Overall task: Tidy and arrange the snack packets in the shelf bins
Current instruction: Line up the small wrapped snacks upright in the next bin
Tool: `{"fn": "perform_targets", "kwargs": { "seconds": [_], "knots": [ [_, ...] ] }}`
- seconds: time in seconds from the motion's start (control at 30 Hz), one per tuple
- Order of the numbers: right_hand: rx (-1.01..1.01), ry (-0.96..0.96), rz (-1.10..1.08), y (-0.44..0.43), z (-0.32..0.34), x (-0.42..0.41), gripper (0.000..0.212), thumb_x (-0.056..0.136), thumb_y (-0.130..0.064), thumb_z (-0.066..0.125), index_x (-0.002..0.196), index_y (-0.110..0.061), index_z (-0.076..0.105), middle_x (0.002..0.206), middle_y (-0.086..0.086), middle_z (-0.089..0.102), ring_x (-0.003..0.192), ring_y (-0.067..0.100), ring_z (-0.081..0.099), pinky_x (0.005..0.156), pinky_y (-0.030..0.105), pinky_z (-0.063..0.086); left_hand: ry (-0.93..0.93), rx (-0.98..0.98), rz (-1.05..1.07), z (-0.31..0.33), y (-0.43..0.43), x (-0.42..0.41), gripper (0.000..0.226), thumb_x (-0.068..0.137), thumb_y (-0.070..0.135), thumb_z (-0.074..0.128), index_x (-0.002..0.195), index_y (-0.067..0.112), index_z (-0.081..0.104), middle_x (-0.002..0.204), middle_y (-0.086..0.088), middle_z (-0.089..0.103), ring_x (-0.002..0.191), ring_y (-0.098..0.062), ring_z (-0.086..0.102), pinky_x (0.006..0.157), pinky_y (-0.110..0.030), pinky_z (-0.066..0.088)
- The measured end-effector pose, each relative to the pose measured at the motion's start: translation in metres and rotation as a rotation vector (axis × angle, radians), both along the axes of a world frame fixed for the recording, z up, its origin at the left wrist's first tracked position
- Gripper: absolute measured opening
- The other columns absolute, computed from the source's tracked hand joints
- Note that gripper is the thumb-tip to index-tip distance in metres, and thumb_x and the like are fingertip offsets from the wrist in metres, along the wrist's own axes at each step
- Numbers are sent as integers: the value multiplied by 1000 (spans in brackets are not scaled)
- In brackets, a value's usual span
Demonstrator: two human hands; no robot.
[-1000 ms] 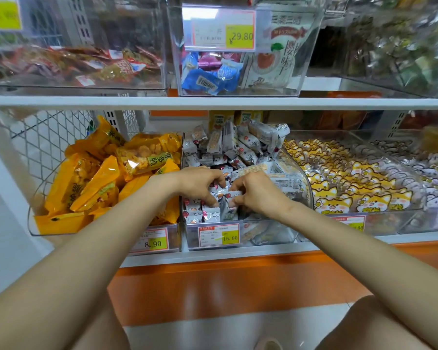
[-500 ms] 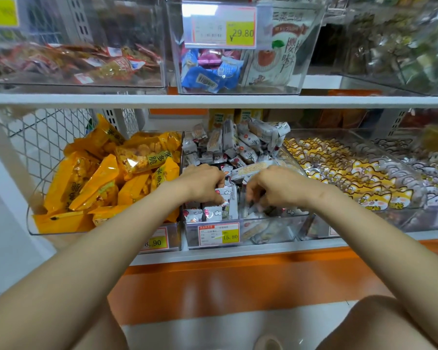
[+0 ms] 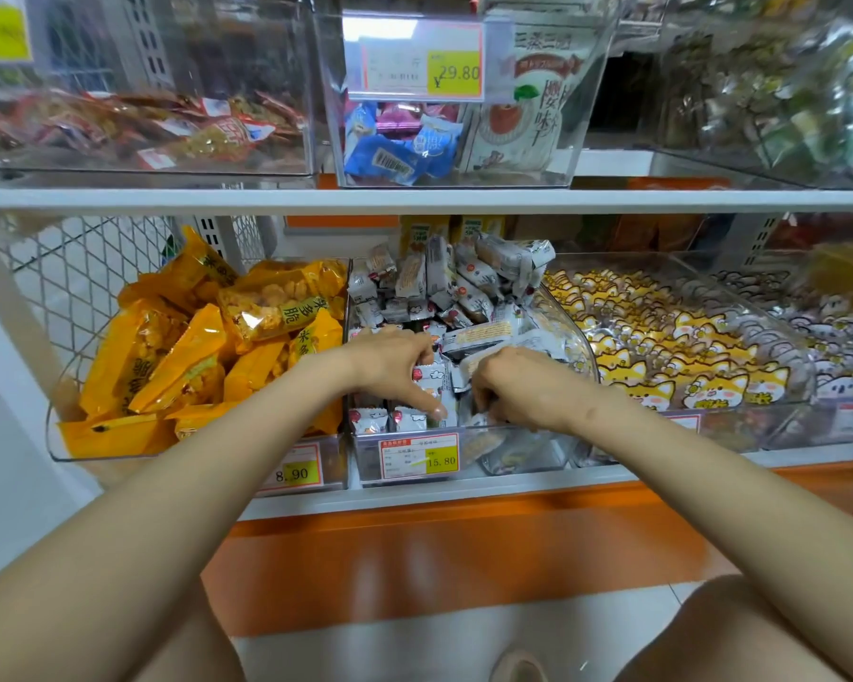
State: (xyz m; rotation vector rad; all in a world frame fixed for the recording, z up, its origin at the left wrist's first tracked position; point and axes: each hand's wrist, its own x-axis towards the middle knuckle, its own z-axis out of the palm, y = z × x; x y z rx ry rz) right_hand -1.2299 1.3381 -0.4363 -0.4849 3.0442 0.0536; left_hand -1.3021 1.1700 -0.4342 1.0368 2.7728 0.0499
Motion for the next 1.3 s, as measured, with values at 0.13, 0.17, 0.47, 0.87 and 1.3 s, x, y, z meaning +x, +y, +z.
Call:
{"fn": "perform_targets", "kwargs": {
  "seconds": [0.13, 0.17, 0.47, 0.87, 1.3],
  "knots": [
    [-59, -26, -23, -2, 0, 1, 16, 83, -6, 60, 95, -13, 68, 90, 1, 64, 70, 10, 47, 59, 22, 31, -105, -48, 1, 6, -1, -2, 76, 74, 51, 71, 131, 14, 38, 128, -4, 44, 109, -17, 37, 81, -26, 31],
    [-97, -41, -28, -2, 0, 1, 14, 84, -6, 61, 95, -12, 67, 84, -1, 62, 62, 6, 48, 54, 22, 32, -108, -64, 0, 7, -1, -2, 77, 74, 50, 71, 133, 13, 37, 130, -4, 42, 114, -19, 37, 83, -26, 31],
    [-973, -298, -303, -1, -3, -5, 18, 84, 8, 60, 82, -6, 71, 61, 6, 66, 29, 6, 45, 32, 13, 30, -102, -55, -14, 4, -1, -5, 77, 74, 52, 71, 133, 14, 37, 130, -4, 42, 115, -19, 37, 87, -28, 33],
    [-399, -10, -51, -13, -12, -8, 28, 81, 0, 63, 95, -23, 72, 67, -9, 64, 73, 11, 62, 65, 25, 46, -105, -35, -30, 3, -2, -6, 76, 75, 51, 70, 132, 13, 38, 125, -4, 43, 110, -17, 37, 87, -28, 34],
    [-816, -176, -190, -20, -15, -7, 16, 80, -2, 72, 82, -9, 58, 65, 0, 56, 53, 10, 57, 51, 17, 52, -118, -2, -58, 4, -4, -6, 65, 77, 47, 70, 127, 14, 45, 103, 1, 40, 101, -18, 39, 80, -26, 33]
  ]
}}
